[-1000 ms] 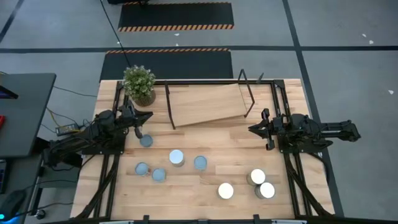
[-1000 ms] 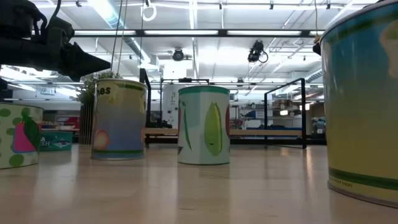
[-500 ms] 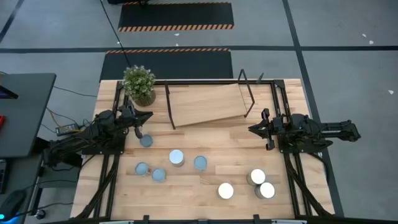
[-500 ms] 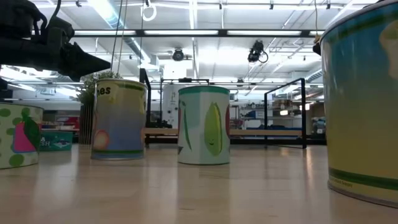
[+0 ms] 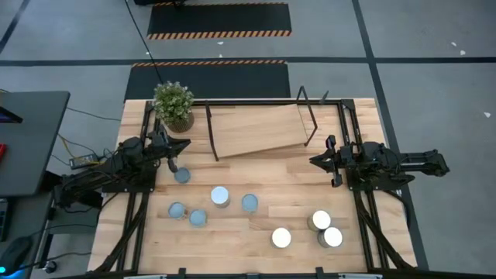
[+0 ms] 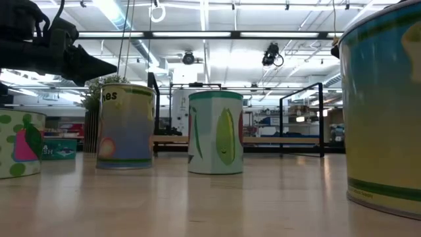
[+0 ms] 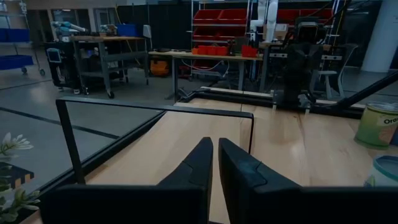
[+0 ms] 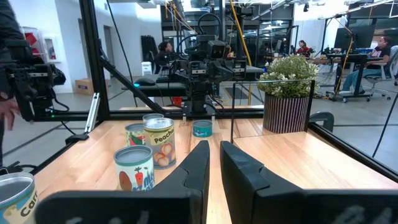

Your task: Pick and place cans onto a shelf

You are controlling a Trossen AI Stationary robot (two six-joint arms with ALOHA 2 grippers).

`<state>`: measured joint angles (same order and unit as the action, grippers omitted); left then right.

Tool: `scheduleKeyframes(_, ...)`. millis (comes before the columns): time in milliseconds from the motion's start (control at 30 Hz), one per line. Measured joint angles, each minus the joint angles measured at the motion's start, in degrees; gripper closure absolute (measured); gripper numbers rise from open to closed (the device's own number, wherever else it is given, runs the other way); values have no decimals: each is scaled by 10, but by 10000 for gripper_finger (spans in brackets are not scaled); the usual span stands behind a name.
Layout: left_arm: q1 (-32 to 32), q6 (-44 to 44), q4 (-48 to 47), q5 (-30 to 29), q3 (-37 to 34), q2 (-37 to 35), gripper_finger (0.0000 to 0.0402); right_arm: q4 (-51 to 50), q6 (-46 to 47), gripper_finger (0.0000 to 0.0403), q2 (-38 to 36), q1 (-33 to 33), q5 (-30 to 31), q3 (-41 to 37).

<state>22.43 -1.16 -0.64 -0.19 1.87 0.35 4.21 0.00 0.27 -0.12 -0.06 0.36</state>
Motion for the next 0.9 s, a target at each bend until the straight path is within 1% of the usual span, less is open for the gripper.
scheduleKeyframes(433, 0, -1, 1, 0, 0, 0, 369, 0, 0, 357, 0, 0, 0, 0)
scheduleKeyframes(467, 0, -10, 3, 0, 0, 0, 370, 0, 0, 357, 0, 0, 0, 0)
scheduleKeyframes(733, -2, -261, 118, 0, 0, 0, 368, 4, -1, 357, 0, 0, 1, 0)
scheduleKeyframes(833, -1, -303, 150, 0, 0, 0, 368, 58, -8, 357, 0, 0, 33, 0)
scheduleKeyframes(900, -1, -317, 162, 0, 0, 0, 368, 105, 40, 357, 2, -2, 87, 0)
